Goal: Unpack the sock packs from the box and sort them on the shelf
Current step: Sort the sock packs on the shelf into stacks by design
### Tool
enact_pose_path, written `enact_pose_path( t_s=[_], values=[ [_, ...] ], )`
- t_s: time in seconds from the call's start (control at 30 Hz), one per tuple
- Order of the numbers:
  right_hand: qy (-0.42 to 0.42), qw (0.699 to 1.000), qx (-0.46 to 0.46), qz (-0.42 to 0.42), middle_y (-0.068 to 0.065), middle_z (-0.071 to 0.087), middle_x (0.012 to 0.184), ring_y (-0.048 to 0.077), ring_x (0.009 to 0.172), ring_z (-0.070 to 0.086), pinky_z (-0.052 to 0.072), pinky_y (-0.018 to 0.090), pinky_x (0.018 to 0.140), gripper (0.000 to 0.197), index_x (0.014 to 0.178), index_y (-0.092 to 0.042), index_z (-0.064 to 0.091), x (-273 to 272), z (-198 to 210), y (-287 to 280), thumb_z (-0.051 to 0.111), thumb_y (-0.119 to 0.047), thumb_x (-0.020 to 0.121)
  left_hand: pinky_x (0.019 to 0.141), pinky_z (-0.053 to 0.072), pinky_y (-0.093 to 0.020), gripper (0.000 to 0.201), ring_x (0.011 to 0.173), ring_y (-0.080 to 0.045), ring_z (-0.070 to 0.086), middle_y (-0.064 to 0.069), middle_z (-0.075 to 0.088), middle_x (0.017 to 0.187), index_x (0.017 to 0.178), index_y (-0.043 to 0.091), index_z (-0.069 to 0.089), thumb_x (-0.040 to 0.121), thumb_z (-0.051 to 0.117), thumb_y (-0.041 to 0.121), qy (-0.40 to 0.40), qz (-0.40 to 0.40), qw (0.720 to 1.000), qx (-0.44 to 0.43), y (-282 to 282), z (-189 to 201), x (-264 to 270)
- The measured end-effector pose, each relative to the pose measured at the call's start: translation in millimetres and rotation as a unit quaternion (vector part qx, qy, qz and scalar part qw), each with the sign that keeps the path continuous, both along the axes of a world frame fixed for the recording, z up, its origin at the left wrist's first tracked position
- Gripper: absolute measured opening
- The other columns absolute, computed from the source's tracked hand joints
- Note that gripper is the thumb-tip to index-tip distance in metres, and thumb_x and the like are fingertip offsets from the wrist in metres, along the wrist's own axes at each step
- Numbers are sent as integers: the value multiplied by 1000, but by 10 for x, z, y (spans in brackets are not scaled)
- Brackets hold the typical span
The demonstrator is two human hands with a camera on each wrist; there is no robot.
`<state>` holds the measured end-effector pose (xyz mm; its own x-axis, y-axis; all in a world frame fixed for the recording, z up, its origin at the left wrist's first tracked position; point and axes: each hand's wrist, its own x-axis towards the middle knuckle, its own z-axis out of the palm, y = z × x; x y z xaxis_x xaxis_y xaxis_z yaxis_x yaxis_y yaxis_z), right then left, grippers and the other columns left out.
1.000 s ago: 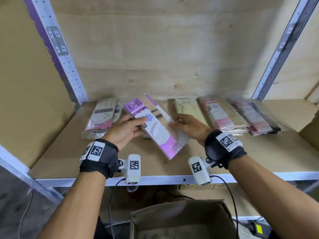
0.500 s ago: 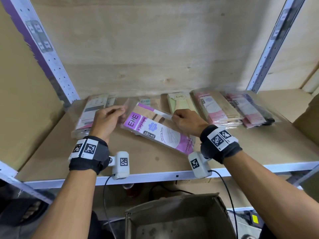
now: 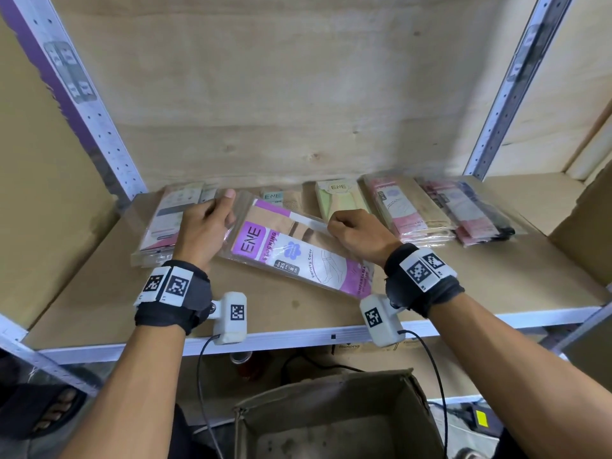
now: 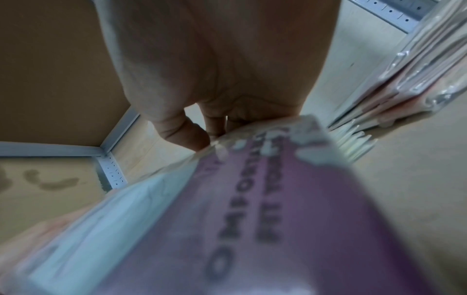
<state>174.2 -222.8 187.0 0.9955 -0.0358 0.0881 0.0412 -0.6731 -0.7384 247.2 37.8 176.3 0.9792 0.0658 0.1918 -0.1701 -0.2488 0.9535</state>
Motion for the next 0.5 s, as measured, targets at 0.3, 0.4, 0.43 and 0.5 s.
enact_pose_path(
  t_s=[0.3, 0.4, 0.43, 0.5],
  values=[
    [2, 996, 91, 15, -14, 49, 51, 10, 51, 46, 37, 28, 54, 27, 61, -22, 50, 14, -52, 16, 52, -31, 86, 56, 42, -30, 47, 57, -20, 52, -1, 43, 62, 55, 24, 54, 96, 61, 47, 77, -50, 966, -243, -108, 142, -123],
    [-17, 996, 93, 1, -13, 48, 54, 11, 52, 44, 35, 26, 52, 30, 59, -22, 50, 29, -47, -54, 51, -27, 89, 56, 32, -29, 47, 53, -14, 39, 6, 39, 55, 57, 26, 49, 98, 58, 48, 43, -55, 983, -171, -104, 101, -105],
    [-21, 996, 91, 1, -13, 48, 55, 11, 52, 44, 35, 26, 51, 31, 59, -22, 49, 30, -43, -77, 50, -26, 90, 55, 29, -29, 46, 50, -11, 37, 9, 39, 54, 57, 27, 49, 97, 57, 49, 36, -52, 987, -151, -102, 88, -98],
    [-24, 996, 88, 4, -13, 47, 54, 9, 51, 43, 35, 24, 50, 32, 59, -22, 48, 28, -41, -110, 50, -25, 91, 54, 28, -29, 46, 46, -8, 35, 10, 39, 52, 56, 28, 49, 95, 58, 50, 28, -42, 990, -128, -98, 63, -80]
  ],
)
